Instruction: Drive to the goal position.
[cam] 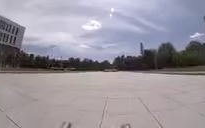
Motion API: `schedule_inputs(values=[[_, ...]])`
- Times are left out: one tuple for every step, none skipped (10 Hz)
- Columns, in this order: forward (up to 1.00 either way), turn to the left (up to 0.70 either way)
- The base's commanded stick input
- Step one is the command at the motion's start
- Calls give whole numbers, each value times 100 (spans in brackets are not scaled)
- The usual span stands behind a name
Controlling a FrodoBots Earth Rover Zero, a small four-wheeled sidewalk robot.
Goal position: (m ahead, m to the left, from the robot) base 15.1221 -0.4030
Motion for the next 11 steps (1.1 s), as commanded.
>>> schedule_inputs(values=[[70,0],[70,0],[70,0],[70,0],[70,0],[70,0],[70,0],[70,0],[70,0],[70,0],[70,-1]])
